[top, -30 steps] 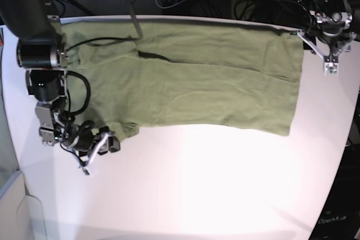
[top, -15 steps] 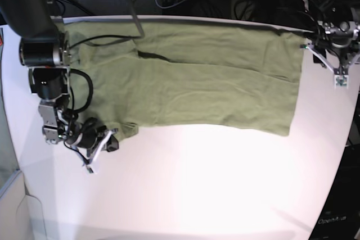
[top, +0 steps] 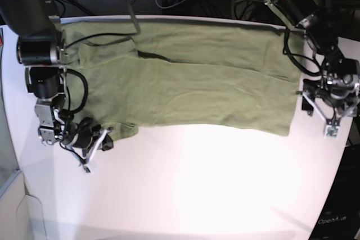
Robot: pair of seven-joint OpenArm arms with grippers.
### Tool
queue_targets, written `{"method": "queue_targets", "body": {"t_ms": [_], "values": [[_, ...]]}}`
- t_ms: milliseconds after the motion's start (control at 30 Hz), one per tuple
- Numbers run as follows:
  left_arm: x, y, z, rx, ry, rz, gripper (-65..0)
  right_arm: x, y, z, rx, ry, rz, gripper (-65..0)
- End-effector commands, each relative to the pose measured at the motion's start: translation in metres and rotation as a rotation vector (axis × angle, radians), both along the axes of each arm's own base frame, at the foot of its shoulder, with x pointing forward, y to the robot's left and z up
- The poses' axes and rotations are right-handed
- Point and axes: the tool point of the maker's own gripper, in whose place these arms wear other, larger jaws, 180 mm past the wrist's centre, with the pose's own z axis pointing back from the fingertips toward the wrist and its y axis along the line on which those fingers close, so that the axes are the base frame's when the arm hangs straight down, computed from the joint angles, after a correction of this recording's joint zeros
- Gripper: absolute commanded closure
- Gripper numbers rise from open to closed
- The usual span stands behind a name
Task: Fold the T-shirt properly
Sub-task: 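Move the left gripper to the opposite hem corner and grasp both corners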
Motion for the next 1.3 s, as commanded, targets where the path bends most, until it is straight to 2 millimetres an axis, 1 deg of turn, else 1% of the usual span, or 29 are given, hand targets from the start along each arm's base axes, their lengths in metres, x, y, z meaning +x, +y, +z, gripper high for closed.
{"method": "queue_targets", "body": {"t_ms": [0,100,200,267,333,433,533,600,700,767,1000,1100,1200,1233,1267], "values": [[0.021,-0.004,0.014,0.0,-0.063,-0.029,-45.8,0.01,-0.004,0.013,-0.014,-0.024,0.009,-1.5],[0.051,-0.026,0.0,-0.076,-0.088,-0.095,-45.7,0.01,-0.003,0.012,-0.012,-0.024,0.01,-1.5],[0.074,-0.039,-0.011,-0.152,-0.091,-0.115,-45.7,0.01,-0.003,0.012,-0.013,-0.023,0.011,-1.5],[0.081,-0.045,-0.021,-0.193,-0.069,-0.118,-45.7,0.009,-0.005,0.012,-0.016,-0.019,0.011,-1.5],[0.083,-0.045,-0.028,-0.224,-0.063,-0.108,-45.7,0.007,-0.005,0.01,-0.024,-0.004,0.014,-1.5],[0.094,-0.049,-0.025,-0.251,-0.118,-0.114,-45.7,0.008,-0.005,0.011,-0.027,-0.003,0.015,-1.5],[0.096,-0.052,-0.037,-0.275,-0.124,-0.09,-45.8,0.007,-0.012,0.011,-0.035,-0.003,0.009,-1.5],[0.096,-0.054,-0.044,-0.294,-0.121,-0.083,-45.8,0.007,-0.013,0.011,-0.037,-0.003,0.008,-1.5],[0.095,-0.049,-0.054,-0.308,-0.116,-0.053,-45.8,0.007,-0.013,0.011,-0.037,-0.003,0.008,-1.5],[0.094,-0.05,-0.062,-0.323,-0.109,-0.04,-45.8,0.009,-0.013,0.012,-0.037,-0.006,0.008,-1.5],[0.09,-0.05,-0.069,-0.329,-0.092,-0.031,-45.8,0.009,-0.013,0.013,-0.037,-0.007,0.008,-1.5],[0.088,-0.045,-0.07,-0.324,-0.087,-0.027,-45.8,0.009,-0.012,0.013,-0.035,-0.007,0.009,-1.5],[0.083,-0.052,-0.084,-0.353,-0.05,-0.029,-45.5,0.009,-0.012,0.013,-0.035,-0.007,0.009,-1.5],[0.081,-0.055,-0.09,-0.363,-0.036,-0.029,-44.1,0.009,-0.012,0.013,-0.035,-0.007,0.009,-1.5],[0.079,-0.058,-0.094,-0.373,-0.024,-0.03,-40.7,0.009,-0.012,0.013,-0.035,-0.007,0.009,-1.5]]}}
